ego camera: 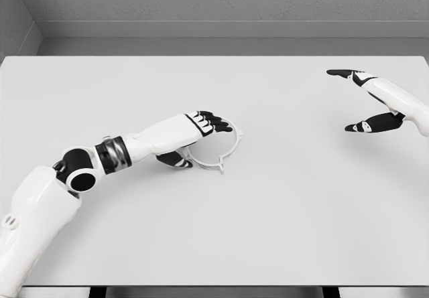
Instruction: Assemble PVC drainage pipe clamps
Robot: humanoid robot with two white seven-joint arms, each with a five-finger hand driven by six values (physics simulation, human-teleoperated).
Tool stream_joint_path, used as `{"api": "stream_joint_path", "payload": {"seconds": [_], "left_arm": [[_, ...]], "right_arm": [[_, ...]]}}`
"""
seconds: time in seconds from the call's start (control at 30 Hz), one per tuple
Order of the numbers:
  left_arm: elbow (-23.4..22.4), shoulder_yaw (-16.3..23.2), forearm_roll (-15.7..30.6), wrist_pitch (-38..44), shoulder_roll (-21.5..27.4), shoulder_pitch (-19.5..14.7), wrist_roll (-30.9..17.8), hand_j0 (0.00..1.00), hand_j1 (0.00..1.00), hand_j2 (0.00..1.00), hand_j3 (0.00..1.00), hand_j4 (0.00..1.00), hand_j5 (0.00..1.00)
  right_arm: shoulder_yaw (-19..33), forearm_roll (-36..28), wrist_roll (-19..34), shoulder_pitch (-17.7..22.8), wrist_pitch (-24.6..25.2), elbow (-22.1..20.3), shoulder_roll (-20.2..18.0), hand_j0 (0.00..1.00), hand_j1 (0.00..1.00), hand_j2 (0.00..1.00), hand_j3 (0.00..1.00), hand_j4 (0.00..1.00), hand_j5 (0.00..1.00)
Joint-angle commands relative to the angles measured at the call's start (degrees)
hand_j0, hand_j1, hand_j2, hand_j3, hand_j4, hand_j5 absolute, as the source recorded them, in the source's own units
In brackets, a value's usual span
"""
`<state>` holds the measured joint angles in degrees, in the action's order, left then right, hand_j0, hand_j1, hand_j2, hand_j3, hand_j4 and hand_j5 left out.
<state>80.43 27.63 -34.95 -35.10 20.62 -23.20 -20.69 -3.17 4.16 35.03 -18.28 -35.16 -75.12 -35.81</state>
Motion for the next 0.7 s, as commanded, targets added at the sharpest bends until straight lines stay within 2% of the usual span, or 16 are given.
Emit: {"api": "stream_joint_path", "payload": {"seconds": [0.0, 0.67], "left_arm": [[-0.2, 0.0, 0.4, 0.1, -0.3, 0.0, 0.0, 1.00, 1.00, 1.00, 1.00, 1.00, 1.00], [-2.6, 0.0, 0.4, 0.1, -1.7, -0.6, 0.0, 1.00, 1.00, 1.00, 1.00, 1.00, 1.00]], "right_arm": [[0.0, -0.5, 0.0, 0.0, 0.2, 0.0, -0.1, 1.00, 1.00, 1.00, 1.00, 1.00, 1.00], [0.0, -0.5, 0.0, 0.1, 0.2, 0.0, -0.3, 1.00, 1.00, 1.00, 1.00, 1.00, 1.00]]}}
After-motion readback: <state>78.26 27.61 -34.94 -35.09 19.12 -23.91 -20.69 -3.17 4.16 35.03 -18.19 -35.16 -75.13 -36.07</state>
